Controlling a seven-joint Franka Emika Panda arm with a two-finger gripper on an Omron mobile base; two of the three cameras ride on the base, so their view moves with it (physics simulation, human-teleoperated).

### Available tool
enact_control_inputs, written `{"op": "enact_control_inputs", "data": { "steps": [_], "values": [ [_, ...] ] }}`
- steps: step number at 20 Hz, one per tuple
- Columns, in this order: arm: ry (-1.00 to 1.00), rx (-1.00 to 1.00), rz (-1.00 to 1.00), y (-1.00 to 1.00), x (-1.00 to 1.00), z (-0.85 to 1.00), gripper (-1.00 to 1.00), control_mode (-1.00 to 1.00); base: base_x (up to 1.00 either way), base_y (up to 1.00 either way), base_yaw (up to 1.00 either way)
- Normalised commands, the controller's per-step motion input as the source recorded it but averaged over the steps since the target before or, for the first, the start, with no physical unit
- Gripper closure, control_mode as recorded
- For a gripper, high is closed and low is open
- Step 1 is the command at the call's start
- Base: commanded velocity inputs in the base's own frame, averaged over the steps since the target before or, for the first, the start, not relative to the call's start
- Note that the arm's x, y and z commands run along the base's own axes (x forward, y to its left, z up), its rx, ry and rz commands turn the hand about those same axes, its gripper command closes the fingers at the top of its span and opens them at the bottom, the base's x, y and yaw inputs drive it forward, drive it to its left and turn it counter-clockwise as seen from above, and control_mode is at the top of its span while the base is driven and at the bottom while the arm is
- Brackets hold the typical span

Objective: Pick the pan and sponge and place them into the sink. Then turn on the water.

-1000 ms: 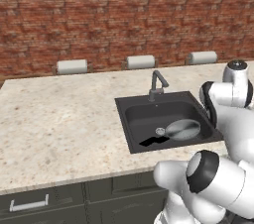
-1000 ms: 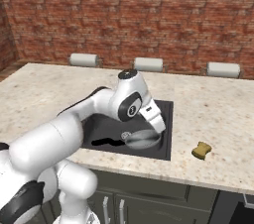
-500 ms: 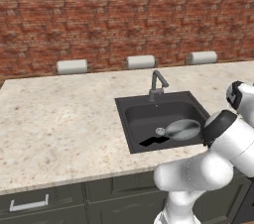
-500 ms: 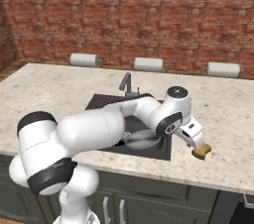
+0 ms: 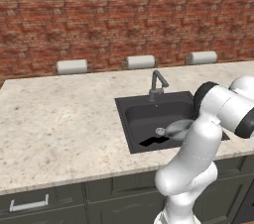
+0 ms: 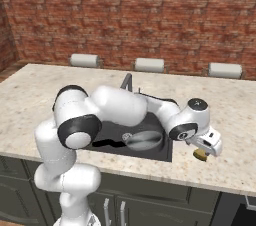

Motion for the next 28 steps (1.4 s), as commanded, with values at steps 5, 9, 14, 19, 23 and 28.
{"op": "enact_control_inputs", "data": {
  "steps": [5, 9, 14, 19, 23, 28],
  "values": [
    [0.07, 0.04, 0.05, -0.3, 0.46, -0.15, -1.0, -1.0, 0.0, 0.0, 0.0],
    [0.07, 0.09, 0.09, -0.25, 0.38, -0.27, -1.0, -1.0, 0.0, 0.0, 0.0],
    [0.07, 0.1, 0.09, -0.24, 0.31, -0.33, -1.0, -1.0, 0.0, 0.0, 0.0],
    [0.05, 0.07, 0.06, -0.14, 0.25, -0.24, -1.0, -1.0, 0.0, 0.0, 0.0],
    [0.03, 0.02, 0.04, 0.0, 0.21, -0.25, -1.0, -1.0, 0.0, 0.0, 0.0],
    [0.01, 0.0, 0.02, 0.06, 0.02, -0.36, -1.0, -1.0, 0.0, 0.0, 0.0]
  ]
}}
